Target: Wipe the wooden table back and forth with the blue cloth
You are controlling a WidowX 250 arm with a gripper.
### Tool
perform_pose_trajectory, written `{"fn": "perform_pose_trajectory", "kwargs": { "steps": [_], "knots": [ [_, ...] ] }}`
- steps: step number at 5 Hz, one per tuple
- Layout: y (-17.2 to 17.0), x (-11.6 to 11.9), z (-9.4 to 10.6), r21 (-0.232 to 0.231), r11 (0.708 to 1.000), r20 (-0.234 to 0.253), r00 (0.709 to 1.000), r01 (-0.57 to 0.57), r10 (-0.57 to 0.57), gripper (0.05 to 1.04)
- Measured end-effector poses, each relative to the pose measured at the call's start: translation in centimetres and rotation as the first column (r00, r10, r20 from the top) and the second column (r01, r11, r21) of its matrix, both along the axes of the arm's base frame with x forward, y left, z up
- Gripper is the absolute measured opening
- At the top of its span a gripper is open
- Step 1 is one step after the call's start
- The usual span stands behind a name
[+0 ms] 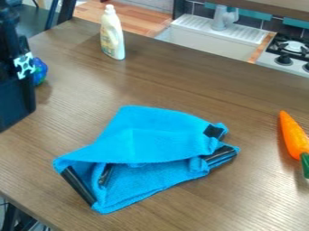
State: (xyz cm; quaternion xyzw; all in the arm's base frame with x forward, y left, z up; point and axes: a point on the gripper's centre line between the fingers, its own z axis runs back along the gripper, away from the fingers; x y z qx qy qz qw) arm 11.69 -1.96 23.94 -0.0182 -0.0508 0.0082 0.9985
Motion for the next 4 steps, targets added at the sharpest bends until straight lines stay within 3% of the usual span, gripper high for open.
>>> {"fn": "perform_pose_trajectory", "kwargs": {
  "steps": [1,2,3,4],
  "knots": [
    [0.0,0.0,-0.3,0.003,1.000,-0.001,1.000,0.007,-0.007,1.000],
    [-0.5,2.5,-3.5,0.056,0.991,0.026,0.993,0.118,-0.119,1.000],
    [-0.5,5.1,-5.5,0.095,0.937,0.121,0.930,0.337,-0.347,1.000],
    [0.2,7.2,-6.9,0.119,0.908,0.165,0.894,0.402,-0.417,1.000]
  ]
}}
